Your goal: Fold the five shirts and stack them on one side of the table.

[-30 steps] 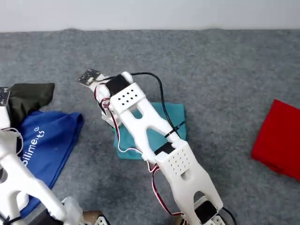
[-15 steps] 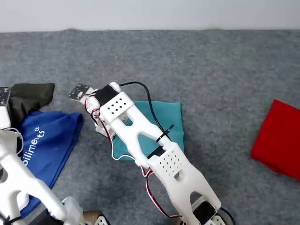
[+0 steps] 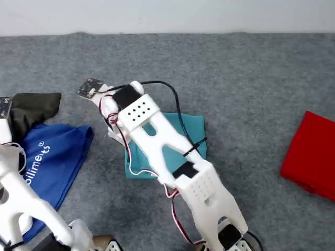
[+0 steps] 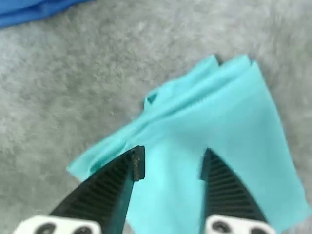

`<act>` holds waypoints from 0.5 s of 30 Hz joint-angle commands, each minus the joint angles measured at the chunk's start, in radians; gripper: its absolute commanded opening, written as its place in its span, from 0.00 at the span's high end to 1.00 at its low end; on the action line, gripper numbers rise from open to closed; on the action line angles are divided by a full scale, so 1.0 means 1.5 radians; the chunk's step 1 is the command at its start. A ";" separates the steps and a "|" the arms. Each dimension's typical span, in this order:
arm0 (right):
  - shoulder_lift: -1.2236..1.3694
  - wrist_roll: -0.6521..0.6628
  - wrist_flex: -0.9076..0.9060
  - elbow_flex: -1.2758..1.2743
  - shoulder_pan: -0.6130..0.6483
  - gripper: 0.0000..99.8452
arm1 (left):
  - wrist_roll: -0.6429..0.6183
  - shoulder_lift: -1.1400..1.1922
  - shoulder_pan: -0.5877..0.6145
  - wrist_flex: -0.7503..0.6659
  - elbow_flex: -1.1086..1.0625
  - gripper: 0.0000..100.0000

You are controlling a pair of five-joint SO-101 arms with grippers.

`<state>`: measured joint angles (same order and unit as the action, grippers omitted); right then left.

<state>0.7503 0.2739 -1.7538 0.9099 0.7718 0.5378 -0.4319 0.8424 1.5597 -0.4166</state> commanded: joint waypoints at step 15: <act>0.016 0.003 0.004 -0.168 0.102 0.99 | -0.007 -0.016 -0.005 -0.012 0.003 0.98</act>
<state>0.7764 0.2739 -1.7507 0.6536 0.8684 0.5378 -0.4319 0.8424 1.5597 -0.4166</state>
